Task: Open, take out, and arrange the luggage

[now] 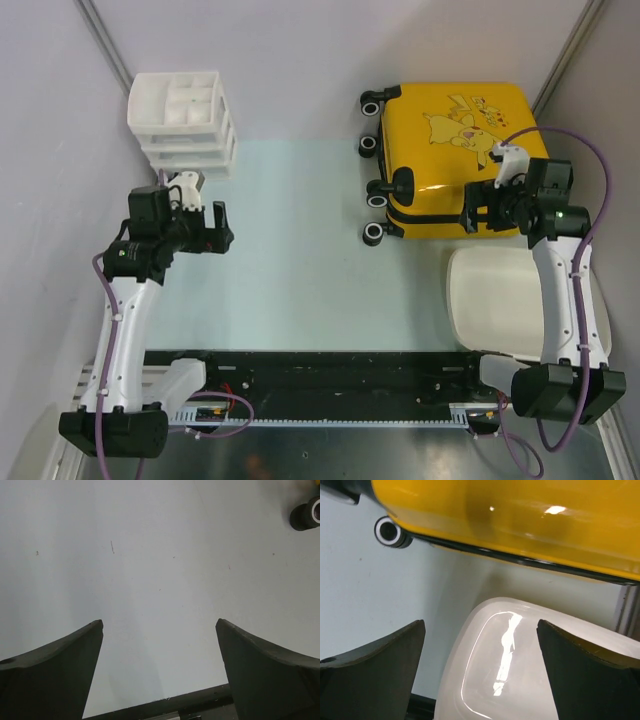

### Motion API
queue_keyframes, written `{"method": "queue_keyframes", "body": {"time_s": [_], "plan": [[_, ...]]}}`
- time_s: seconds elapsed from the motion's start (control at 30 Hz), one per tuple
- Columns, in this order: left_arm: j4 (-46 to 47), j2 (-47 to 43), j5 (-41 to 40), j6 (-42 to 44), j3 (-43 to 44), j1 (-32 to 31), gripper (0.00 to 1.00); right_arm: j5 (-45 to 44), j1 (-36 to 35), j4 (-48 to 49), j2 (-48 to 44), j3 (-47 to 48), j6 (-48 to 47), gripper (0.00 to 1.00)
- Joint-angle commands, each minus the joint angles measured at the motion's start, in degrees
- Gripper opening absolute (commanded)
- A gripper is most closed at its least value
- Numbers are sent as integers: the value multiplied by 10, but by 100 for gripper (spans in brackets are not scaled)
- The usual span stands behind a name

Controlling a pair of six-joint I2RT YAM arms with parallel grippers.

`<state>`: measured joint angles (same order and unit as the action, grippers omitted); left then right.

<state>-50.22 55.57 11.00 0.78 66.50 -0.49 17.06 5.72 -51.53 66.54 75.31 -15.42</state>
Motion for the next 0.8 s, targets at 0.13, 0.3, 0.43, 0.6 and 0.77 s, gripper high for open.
{"method": "queue_keyframes", "body": {"time_s": [0.13, 0.3, 0.43, 0.6, 0.77], "plan": [[28, 11, 66, 54, 27, 3, 100, 6, 73, 70, 98, 137, 50, 100], [33, 25, 117, 76, 32, -1, 100, 47, 132, 70, 200, 285, 104, 100], [42, 32, 146, 77, 30, -6, 100, 79, 165, 57, 291, 370, 126, 100], [64, 32, 159, 76, 14, -15, 100, 125, 203, 78, 380, 420, 152, 100], [78, 30, 163, 83, -10, -20, 100, 167, 228, 102, 438, 434, 166, 100]]}}
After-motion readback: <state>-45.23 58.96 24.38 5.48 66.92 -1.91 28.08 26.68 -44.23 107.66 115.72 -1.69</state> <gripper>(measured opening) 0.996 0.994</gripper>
